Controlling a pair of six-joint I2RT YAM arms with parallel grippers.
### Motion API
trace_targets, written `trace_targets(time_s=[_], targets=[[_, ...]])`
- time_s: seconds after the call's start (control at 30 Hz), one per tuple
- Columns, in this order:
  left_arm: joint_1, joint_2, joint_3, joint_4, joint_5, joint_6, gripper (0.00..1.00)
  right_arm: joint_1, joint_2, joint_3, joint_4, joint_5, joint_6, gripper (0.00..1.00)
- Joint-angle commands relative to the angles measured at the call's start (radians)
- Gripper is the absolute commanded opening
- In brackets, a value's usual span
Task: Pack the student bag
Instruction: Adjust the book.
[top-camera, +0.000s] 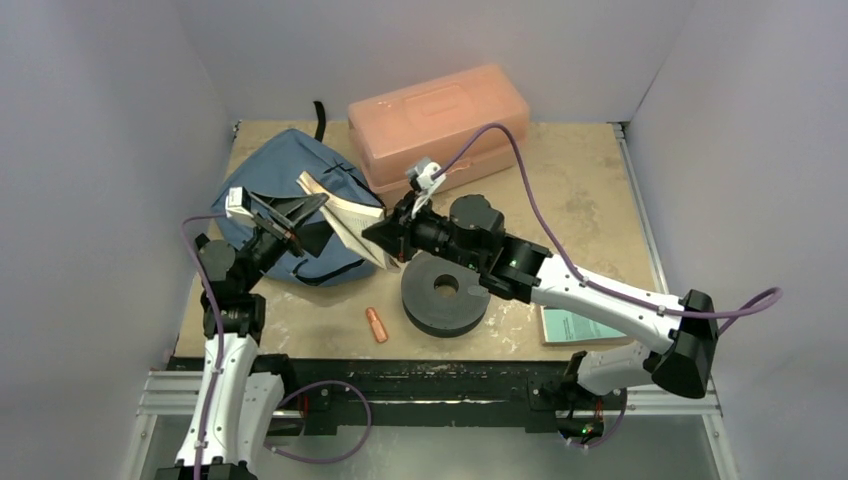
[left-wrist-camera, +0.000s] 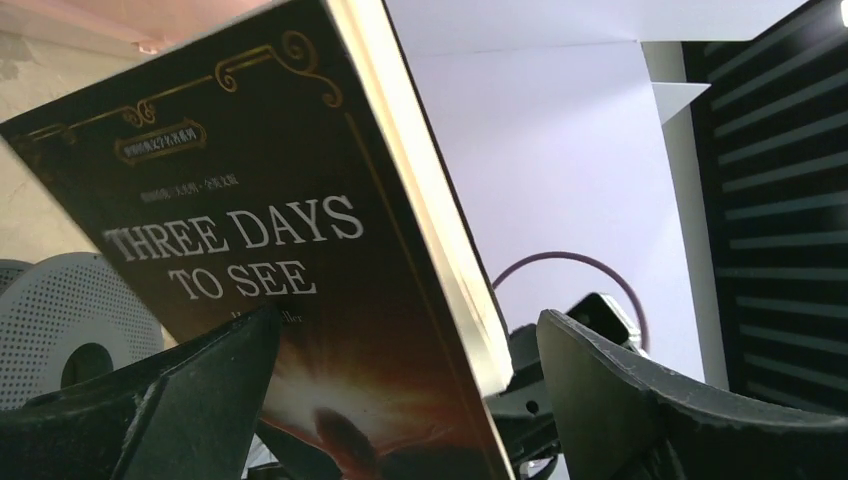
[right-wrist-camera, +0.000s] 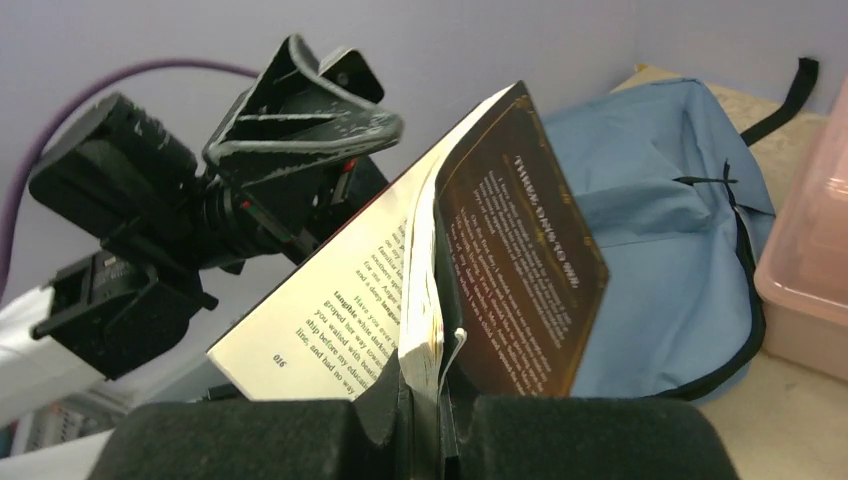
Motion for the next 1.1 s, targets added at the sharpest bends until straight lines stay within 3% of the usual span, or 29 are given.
trace_targets(time_s=[0.0,0.23,0.4,0.5,0.6,0.77,0.83,0.93,1.0,1.07], targets=[[-0.014,-0.03,0.08,-0.099,0.026,0.074,1.0,0.079,0.009,0.094,0.004,0.035,-0.193,0.0],[-0.019,-0.049,0.168,-0.458,0.027,0.257,1.0,0.198,0.015,0.125,-0.062,0.176,-0.456,0.0],[-0.019,-0.059,0.163,-0.52,0.028,0.299,0.98,0.316,0.049,0.155,-0.111,0.358,-0.665,0.0],[-0.019,-0.059,0.141,-0.493,0.037,0.292,0.81,0.388,0.1,0.176,-0.111,0.505,-0.771,0.0],[-0.018,-0.059,0.12,-0.469,0.045,0.292,0.57,0.438,0.147,0.183,-0.096,0.648,-0.822,0.01],[-0.019,-0.056,0.104,-0.458,0.029,0.338,0.22,0.454,0.166,0.15,-0.111,0.725,-0.797,0.37],[-0.018,-0.044,0.104,-0.458,0.024,0.357,0.1,0.454,0.142,0.112,-0.111,0.726,-0.757,0.59],[-0.018,-0.02,0.104,-0.445,0.021,0.379,0.0,0.454,0.095,0.054,-0.132,0.696,-0.682,0.81],[-0.018,-0.001,0.098,-0.412,0.025,0.379,0.0,0.454,0.059,0.015,-0.159,0.664,-0.622,0.94],[-0.019,0.018,0.091,-0.361,0.029,0.373,0.0,0.448,0.017,-0.012,-0.183,0.582,-0.519,0.99]])
